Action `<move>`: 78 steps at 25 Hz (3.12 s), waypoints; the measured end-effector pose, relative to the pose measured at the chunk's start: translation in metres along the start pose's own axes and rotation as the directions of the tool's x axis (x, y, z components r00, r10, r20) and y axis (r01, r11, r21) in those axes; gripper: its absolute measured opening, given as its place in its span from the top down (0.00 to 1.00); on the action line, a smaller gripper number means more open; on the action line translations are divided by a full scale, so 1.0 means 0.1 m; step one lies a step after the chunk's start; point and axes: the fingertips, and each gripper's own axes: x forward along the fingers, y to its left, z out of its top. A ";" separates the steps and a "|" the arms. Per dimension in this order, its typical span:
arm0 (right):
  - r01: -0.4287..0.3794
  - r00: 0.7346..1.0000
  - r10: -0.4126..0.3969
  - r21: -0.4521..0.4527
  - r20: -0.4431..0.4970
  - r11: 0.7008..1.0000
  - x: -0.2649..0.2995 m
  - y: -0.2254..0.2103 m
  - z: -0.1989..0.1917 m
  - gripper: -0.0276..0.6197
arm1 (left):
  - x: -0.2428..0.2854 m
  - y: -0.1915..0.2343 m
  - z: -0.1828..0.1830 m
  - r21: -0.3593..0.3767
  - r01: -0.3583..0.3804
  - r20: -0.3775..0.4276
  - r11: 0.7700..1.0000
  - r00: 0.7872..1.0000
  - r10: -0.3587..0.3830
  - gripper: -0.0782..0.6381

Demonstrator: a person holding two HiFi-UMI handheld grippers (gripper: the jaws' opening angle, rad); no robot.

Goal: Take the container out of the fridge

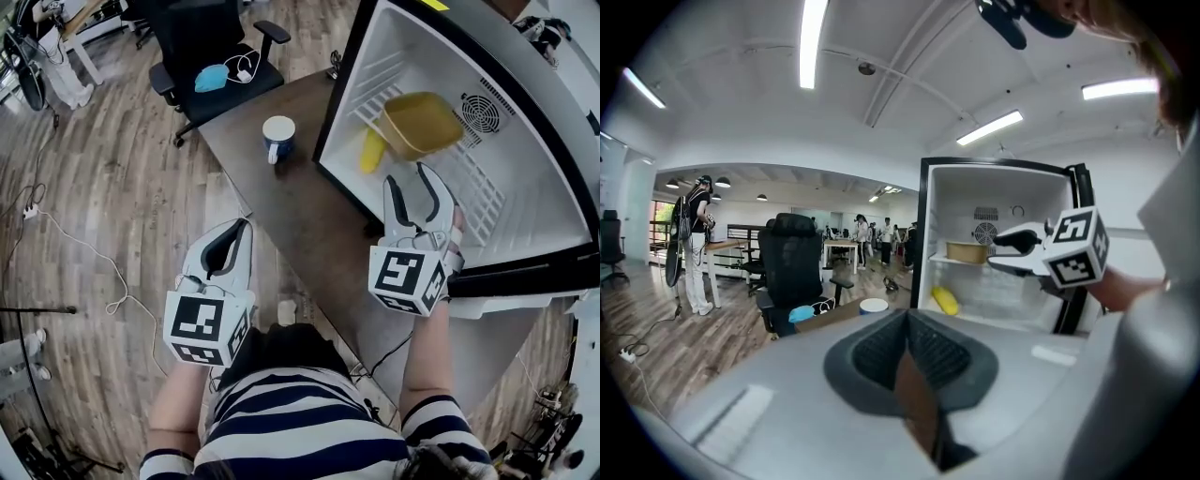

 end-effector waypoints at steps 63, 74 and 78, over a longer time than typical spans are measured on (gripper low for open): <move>0.018 0.966 -0.142 -0.492 -0.216 0.870 0.56 0.05 -0.21 0.65 | 1.21 0.12 0.15 0.070 0.318 -0.056 0.946 0.948 -0.314 0.89; -0.025 0.979 -0.077 -0.492 -0.186 0.870 0.24 0.14 -0.10 0.65 | 1.16 0.09 0.25 0.066 0.338 -0.026 0.939 0.941 -0.337 0.89; -0.056 0.987 -0.026 -0.492 -0.159 0.869 0.06 0.21 -0.01 0.65 | 1.08 0.03 0.29 0.071 0.345 -0.015 0.936 0.939 -0.344 0.89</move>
